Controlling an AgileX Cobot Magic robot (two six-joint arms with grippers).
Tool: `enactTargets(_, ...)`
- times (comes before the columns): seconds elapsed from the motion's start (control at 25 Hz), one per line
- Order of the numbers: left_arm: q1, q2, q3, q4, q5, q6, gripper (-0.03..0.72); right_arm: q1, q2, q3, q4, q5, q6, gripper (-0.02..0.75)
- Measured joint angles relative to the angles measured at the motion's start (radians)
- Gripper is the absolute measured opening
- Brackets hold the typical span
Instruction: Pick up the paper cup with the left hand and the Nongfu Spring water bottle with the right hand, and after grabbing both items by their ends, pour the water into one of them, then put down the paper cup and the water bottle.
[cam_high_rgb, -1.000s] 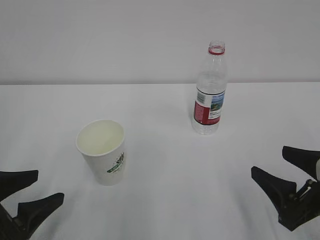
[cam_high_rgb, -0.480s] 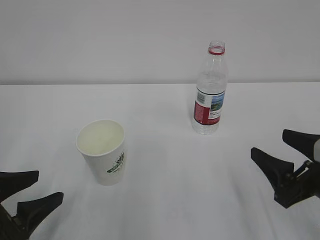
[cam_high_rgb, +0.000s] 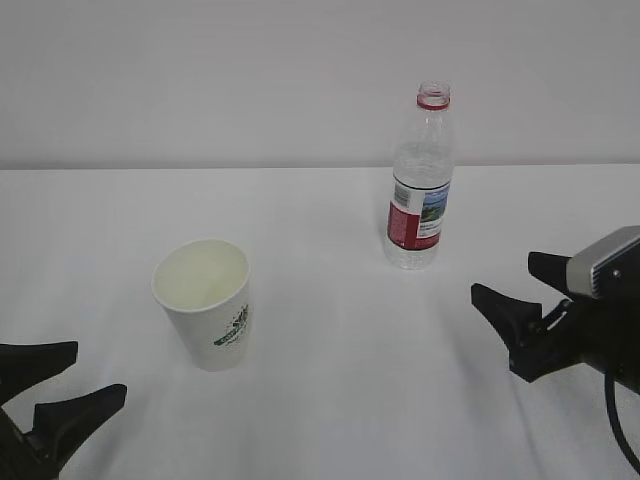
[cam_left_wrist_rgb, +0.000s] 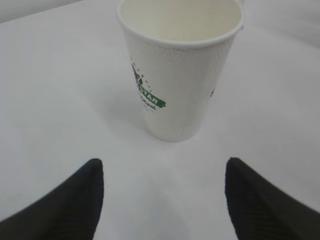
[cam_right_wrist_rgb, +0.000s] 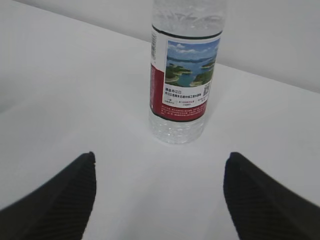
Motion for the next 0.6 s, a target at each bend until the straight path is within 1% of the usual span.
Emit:
enactTargets(0.32,0.001,0.0,0.0,0.0,0.0,0.0,0.549,0.0,0.093,-0.11,-0.002,0.0,0.0,0.596)
enactTargets(0.6,0.002,0.0,0.0,0.0,0.0,0.0,0.549,0.0,0.162,-0.167,-0.014,0.0,0.0,0.596)
